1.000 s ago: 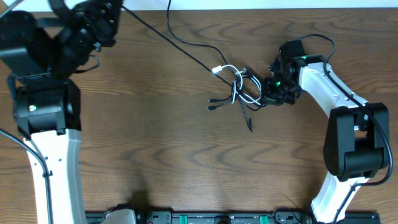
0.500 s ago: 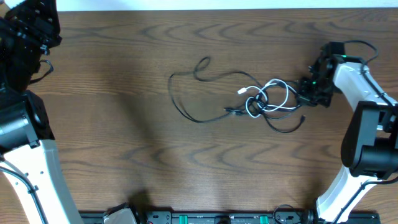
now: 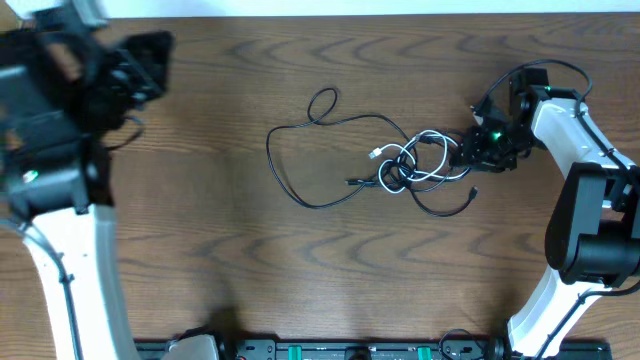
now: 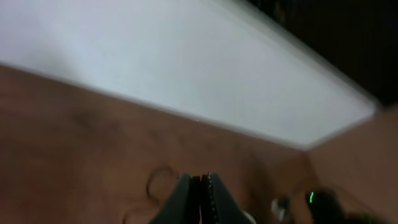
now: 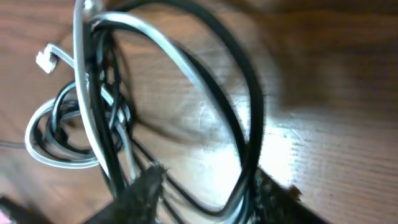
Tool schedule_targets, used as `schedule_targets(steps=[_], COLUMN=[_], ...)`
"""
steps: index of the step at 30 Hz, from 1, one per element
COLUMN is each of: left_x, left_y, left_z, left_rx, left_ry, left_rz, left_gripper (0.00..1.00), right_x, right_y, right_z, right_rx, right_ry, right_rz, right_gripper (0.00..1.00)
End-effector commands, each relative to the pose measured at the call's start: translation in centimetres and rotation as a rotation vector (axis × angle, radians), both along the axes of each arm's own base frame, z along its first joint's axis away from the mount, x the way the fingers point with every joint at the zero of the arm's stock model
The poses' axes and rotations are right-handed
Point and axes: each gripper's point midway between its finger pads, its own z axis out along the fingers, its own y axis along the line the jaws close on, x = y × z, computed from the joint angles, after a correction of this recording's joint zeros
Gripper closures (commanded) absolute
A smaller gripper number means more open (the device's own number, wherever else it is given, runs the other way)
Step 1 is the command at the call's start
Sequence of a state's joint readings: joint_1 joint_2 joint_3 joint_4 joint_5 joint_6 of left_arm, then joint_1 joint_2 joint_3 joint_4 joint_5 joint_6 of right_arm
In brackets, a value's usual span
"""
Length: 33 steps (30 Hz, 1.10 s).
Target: Untangle cables
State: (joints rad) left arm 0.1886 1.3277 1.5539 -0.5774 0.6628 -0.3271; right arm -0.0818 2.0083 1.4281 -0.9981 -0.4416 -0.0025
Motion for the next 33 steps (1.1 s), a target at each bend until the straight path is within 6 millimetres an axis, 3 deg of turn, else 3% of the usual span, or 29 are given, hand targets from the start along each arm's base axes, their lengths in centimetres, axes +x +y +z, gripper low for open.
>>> schedule_targets(steps=[1, 4, 6, 9, 12, 18, 26, 33], left_x=[0.9, 1.1, 1.1, 0.9, 1.0, 0.7, -0.8, -1.7], left_y=[-2.0, -4.9, -7.1, -10.6, -13.6, -18.3, -23.8, -26.3], left_z=[-2.1, -5.6, -7.4, -10.8, -14.6, -20.5, -25.4, -28.9], left_rx=[0.117, 0.155, 0.164, 0.179, 0.2, 0.222, 0.271, 0.3], left_ry=[0.043, 0.157, 0.213, 0.311, 0.406, 0.548, 0.612, 0.659], left_rz=[-0.024, -0.067, -0.126, -0.217, -0.295, -0.393, -0.513, -0.567], left_gripper=[0.92, 0.92, 0.92, 0.92, 0.84, 0.76, 0.66, 0.6], right_x=[2.0, 2.7, 3.0, 3.0, 3.0, 2.8, 2.9, 2.9], right_y=[0.2, -0.5, -1.1, -1.9, -2.4, -2.5, -2.6, -2.5], right_z=[4.3, 7.3, 8.6, 9.7, 9.9, 9.7, 9.7, 9.7], right_rx=[0.023, -0.021, -0.054, -0.1, -0.127, -0.139, -0.141, -0.141], right_ry=[-0.124, -0.183, -0.215, -0.233, -0.232, -0.223, -0.226, -0.225], right_rz=[0.018, -0.013, -0.038, -0.085, -0.106, -0.107, -0.107, -0.106], right_gripper=[0.43, 0.06, 0.02, 0.01, 0.01, 0.02, 0.01, 0.01])
